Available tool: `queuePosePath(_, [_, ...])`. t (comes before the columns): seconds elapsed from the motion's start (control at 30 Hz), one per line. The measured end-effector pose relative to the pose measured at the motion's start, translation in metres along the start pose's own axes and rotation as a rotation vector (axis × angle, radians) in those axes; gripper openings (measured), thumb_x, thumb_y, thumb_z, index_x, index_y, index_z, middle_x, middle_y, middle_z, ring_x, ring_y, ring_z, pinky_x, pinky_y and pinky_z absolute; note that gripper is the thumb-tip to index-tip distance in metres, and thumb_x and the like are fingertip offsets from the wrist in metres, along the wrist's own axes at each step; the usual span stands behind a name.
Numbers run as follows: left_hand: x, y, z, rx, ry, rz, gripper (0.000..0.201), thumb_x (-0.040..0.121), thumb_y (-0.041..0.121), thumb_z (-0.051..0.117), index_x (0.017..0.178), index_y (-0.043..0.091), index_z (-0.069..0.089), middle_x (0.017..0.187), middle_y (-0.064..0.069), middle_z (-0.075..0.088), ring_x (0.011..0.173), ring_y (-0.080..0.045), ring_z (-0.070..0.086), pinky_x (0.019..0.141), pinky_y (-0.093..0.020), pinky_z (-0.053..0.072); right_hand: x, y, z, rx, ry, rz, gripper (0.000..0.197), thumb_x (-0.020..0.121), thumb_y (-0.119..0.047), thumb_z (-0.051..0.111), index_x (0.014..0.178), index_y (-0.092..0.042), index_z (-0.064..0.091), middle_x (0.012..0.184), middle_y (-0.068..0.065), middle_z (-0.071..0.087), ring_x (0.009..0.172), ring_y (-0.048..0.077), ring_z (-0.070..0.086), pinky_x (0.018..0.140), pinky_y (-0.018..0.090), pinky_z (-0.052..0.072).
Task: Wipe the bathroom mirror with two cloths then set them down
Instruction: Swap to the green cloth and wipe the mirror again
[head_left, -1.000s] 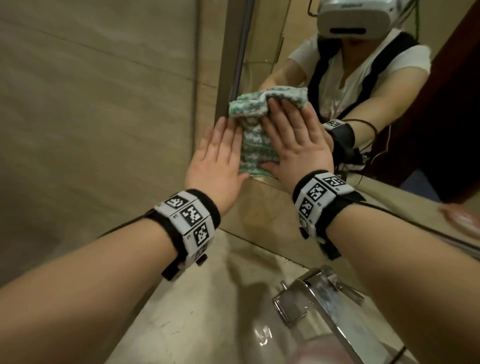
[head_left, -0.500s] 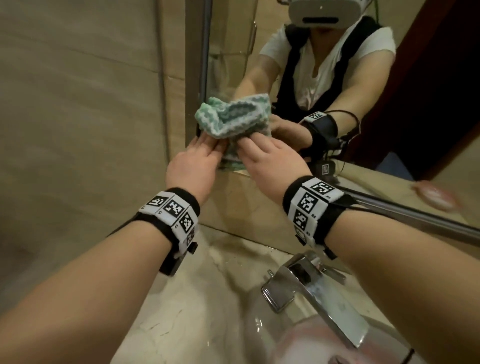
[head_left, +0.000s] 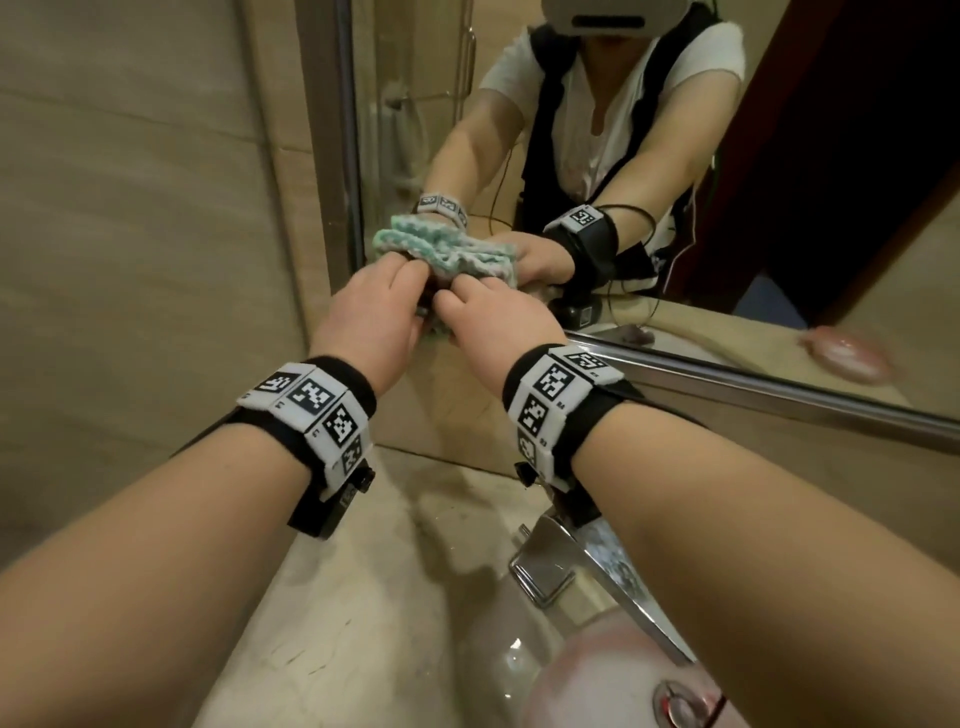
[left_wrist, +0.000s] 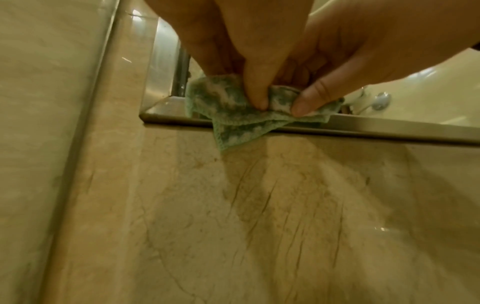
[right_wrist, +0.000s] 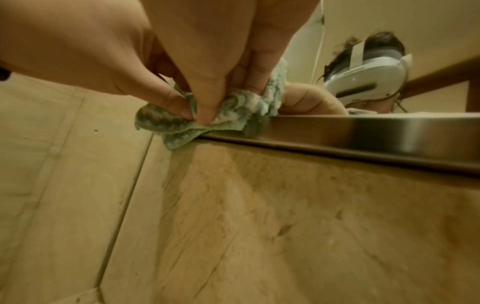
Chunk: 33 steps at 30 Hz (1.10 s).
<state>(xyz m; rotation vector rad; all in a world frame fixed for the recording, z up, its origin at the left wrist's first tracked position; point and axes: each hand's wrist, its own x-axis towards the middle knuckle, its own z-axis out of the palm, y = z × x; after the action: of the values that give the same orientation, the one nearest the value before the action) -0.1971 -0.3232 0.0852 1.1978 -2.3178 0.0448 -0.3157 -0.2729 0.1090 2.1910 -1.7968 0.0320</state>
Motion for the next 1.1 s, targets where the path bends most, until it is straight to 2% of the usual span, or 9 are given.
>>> queuePosePath(0.17, [0.002,0.007,-0.001,0.020,-0.034,0.008,0.033,0.085,0.013,0.060,0.117,0.006,0.050,0.118,-0.012,0.052,0.107,-0.032,0.051,0.079,-0.043,0.043,-0.004,0.009,-0.002,0.062,-0.054,0.059,0.028,0.096,-0.014,0.044,0.123,-0.012,0.047,0.121,0.009,0.048,0.116,0.029,0.046,0.085,0.041,0.044])
queuePosePath(0.37, [0.002,0.022,0.001,0.054,-0.080,0.042,0.035,0.086,0.017,0.060,0.118,0.008,0.050,0.117,-0.012,0.054,0.104,-0.033,0.052,0.079,-0.041,0.043,-0.012,0.026,0.003,0.180,-0.067,0.152,0.028,0.094,-0.018,0.049,0.121,-0.017,0.055,0.117,0.007,0.052,0.113,0.028,0.049,0.087,0.038,0.045])
queuePosePath(0.67, [0.003,0.079,0.014,0.078,-0.127,0.084,0.029,0.091,0.015,0.052,0.119,0.008,0.048,0.117,-0.014,0.053,0.100,-0.035,0.053,0.075,-0.043,0.041,-0.057,0.059,0.002,0.229,-0.024,0.316,0.029,0.094,-0.015,0.047,0.120,-0.022,0.058,0.119,0.004,0.056,0.111,0.024,0.051,0.084,0.035,0.045])
queuePosePath(0.87, [0.005,0.110,0.017,0.114,-0.147,0.100,0.027,0.092,0.011,0.050,0.119,0.009,0.046,0.117,-0.013,0.052,0.099,-0.034,0.054,0.071,-0.040,0.039,-0.075,0.075,-0.002,0.270,-0.068,0.389,0.031,0.092,-0.011,0.047,0.119,-0.022,0.058,0.117,0.005,0.055,0.110,0.025,0.052,0.087,0.040,0.048])
queuePosePath(1.0, [0.008,0.139,0.023,0.105,-0.168,0.172,0.028,0.093,0.011,0.049,0.121,0.008,0.046,0.117,-0.013,0.053,0.101,-0.034,0.054,0.074,-0.041,0.041,-0.100,0.094,-0.004,0.266,-0.061,0.471,0.032,0.091,-0.009,0.047,0.117,-0.024,0.059,0.117,0.004,0.057,0.108,0.024,0.053,0.084,0.036,0.048])
queuePosePath(1.1, [0.010,0.161,0.026,0.102,-0.173,0.189,0.028,0.094,0.013,0.047,0.121,0.009,0.045,0.118,-0.014,0.052,0.102,-0.034,0.053,0.076,-0.041,0.041,-0.114,0.110,-0.012,0.313,-0.136,0.516,0.036,0.091,-0.010,0.048,0.122,-0.026,0.058,0.122,0.005,0.057,0.108,0.025,0.054,0.085,0.035,0.047])
